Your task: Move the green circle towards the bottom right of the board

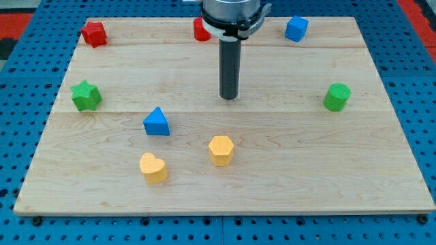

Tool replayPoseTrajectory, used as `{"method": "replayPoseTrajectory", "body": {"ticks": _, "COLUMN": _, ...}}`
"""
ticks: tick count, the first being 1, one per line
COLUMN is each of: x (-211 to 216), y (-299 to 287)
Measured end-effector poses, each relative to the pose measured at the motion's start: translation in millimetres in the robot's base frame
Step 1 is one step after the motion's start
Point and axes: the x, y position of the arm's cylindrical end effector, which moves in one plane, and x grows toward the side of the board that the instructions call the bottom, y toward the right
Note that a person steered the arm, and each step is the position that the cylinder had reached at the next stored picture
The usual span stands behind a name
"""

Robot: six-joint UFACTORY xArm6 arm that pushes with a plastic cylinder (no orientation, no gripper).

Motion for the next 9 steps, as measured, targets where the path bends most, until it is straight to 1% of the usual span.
{"method": "replayPoseTrajectory", "body": {"ticks": 1, "x": -7.8, "y": -5.4}}
{"method": "replayPoseTrajectory", "body": {"ticks": 2, "x": 15.0, "y": -7.2}}
{"method": "replayPoseTrajectory", "body": {"ticks": 3, "x": 37.3, "y": 10.8}}
{"method": "replayPoseTrajectory", "body": {"ticks": 4, "x": 37.3, "y": 23.5}}
{"method": "replayPoseTrajectory", "body": {"ticks": 5, "x": 37.3, "y": 21.9}}
{"method": "replayPoseTrajectory", "body": {"ticks": 6, "x": 37.4, "y": -0.4}}
{"method": "replayPoseTrajectory", "body": {"ticks": 8, "x": 40.8, "y": -89.0}}
{"method": "replayPoseTrajectory", "body": {"ticks": 9, "x": 39.2, "y": -92.5}}
